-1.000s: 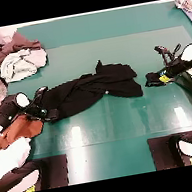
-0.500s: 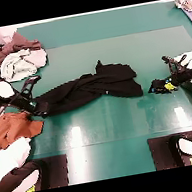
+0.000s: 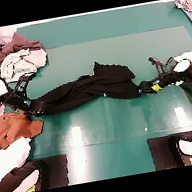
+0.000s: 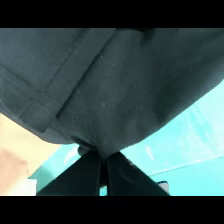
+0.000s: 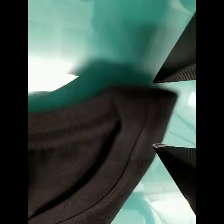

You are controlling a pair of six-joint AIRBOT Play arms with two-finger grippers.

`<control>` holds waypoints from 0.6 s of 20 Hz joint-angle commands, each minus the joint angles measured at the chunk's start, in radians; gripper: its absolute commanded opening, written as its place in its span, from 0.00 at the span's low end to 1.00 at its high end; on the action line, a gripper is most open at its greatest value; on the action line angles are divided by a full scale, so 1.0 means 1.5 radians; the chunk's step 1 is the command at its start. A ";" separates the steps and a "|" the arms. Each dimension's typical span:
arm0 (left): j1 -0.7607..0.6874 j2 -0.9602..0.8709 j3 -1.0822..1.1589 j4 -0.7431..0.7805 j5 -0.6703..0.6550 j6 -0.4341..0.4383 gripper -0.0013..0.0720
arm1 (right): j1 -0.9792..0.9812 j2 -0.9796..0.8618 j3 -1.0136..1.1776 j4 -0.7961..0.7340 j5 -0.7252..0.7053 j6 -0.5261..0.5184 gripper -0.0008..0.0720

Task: Fold the shirts.

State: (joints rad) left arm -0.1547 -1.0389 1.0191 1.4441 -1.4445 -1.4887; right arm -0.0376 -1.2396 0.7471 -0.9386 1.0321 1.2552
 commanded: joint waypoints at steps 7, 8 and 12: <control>0.001 0.003 0.033 -0.059 -0.041 -0.003 0.06 | 0.011 0.005 0.137 0.049 0.039 0.026 0.03; 0.001 0.008 0.060 -0.071 -0.045 -0.006 0.06 | -0.008 0.025 0.170 0.050 0.048 0.034 0.03; 0.001 0.020 0.255 -0.028 -0.060 -0.063 0.06 | -0.119 0.096 0.334 0.050 0.117 0.036 0.03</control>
State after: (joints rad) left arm -0.1547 -1.0183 1.2366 1.3727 -1.5089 -1.5280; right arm -0.1188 -1.1587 1.0977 -0.8665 1.1316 1.2961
